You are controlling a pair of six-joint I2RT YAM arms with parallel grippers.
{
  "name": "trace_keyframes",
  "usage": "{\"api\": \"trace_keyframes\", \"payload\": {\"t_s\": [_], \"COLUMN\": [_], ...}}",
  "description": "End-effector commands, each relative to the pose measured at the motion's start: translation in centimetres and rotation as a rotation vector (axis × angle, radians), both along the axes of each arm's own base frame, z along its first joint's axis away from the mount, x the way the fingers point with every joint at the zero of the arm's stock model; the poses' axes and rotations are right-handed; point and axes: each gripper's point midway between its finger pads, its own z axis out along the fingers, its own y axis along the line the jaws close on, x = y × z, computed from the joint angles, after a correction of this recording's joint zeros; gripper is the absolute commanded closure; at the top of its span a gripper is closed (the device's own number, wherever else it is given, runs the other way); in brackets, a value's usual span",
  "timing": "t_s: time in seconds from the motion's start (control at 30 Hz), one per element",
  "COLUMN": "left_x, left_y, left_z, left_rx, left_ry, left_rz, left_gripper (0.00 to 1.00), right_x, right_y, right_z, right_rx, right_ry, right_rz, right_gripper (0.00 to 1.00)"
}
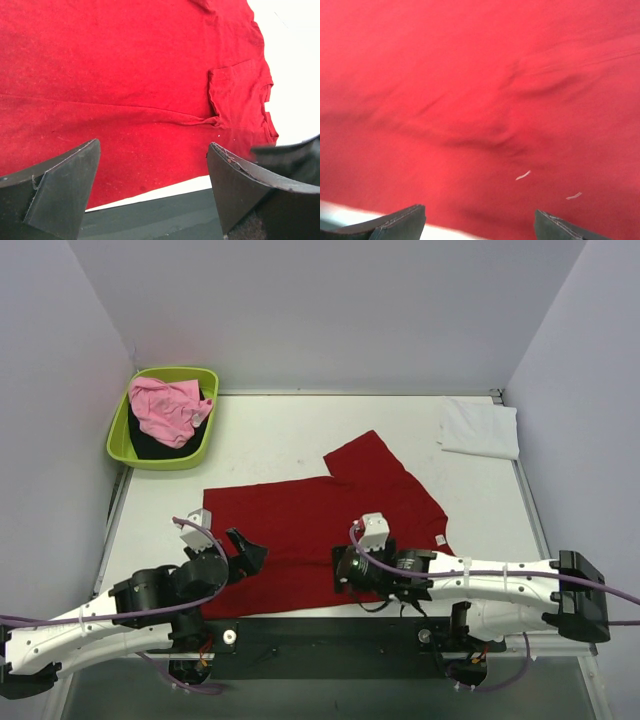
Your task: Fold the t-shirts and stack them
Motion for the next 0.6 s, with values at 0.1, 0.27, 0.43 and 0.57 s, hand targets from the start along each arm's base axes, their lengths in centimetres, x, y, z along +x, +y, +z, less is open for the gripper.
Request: {"api": "trace_keyframes", "payload": {"t_s": [0.1, 0.27, 0.43, 0.57], "left_x": [0.2, 0.3, 0.5, 0.4], "left_y": [1.2, 1.3, 1.2, 1.0], "left_z": [1.1, 1.2, 1.0, 0.8], "left_rx": [0.015, 0.015, 0.03, 0.027], "left_ry": [-0.017, -0.027, -0.023, -0.016], "left_rz": [0.031, 0.04, 0.044, 0.037], "left_gripper": [0.03, 0.03, 0.03, 0.03], "right_x": [5.3, 7.1, 8.1, 8.2], "right_y": [-11.0, -12.6, -11.3, -11.0], "right_z": [-0.7, -1.7, -3.2, -4.9], "right_rx": [-0.2, -0.152, -0.141, -0.149], "right_ry": [-0.093, -0.07, -0.029, 0.004], "right_rz": [-0.233, -0.321, -0.321, -0.327], "right_gripper": [0.09, 0.08, 0.09, 0.09]}}
